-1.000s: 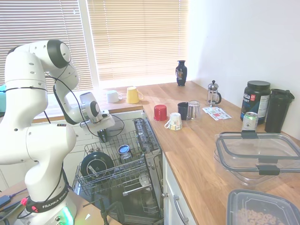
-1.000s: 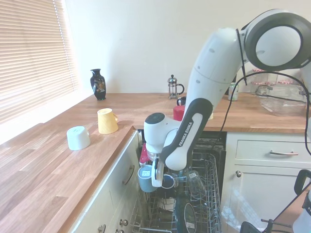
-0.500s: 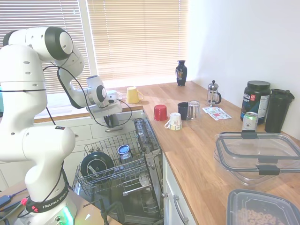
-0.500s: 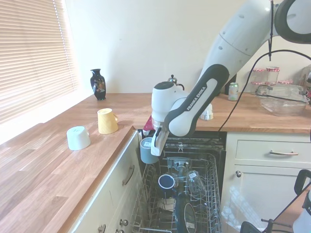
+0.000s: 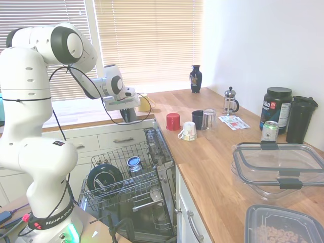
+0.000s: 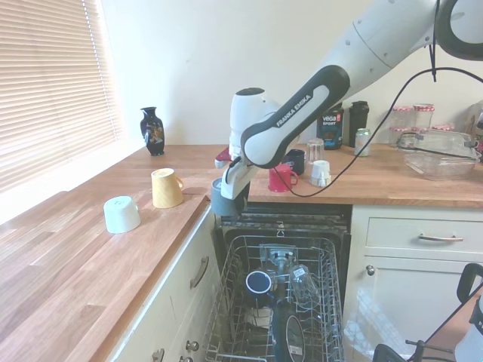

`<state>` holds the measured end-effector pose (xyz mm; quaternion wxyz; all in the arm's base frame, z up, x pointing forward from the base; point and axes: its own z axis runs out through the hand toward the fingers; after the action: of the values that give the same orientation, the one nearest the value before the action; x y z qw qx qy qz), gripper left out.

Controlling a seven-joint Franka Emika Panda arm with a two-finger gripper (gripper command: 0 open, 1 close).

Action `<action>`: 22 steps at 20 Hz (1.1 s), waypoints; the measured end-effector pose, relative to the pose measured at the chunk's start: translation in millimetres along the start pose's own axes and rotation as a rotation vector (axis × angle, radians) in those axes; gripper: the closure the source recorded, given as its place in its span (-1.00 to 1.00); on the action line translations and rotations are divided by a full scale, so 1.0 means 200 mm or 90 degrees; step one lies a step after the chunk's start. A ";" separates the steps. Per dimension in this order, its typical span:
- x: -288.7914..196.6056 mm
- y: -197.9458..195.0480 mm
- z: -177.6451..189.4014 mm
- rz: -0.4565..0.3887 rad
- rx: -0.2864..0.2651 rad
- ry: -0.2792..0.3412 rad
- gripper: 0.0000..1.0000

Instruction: Unload the gray mug from the dishwasher

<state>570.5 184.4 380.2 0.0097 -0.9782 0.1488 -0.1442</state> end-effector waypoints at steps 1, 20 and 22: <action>0.06 0.01 -0.03 0.014 0.000 0.000 1.00; 0.77 0.31 0.15 0.145 -0.082 -0.032 1.00; 0.78 0.36 0.22 0.153 -0.090 -0.041 1.00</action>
<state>704.8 68.7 377.5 -0.0376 -0.9557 0.2745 -0.0998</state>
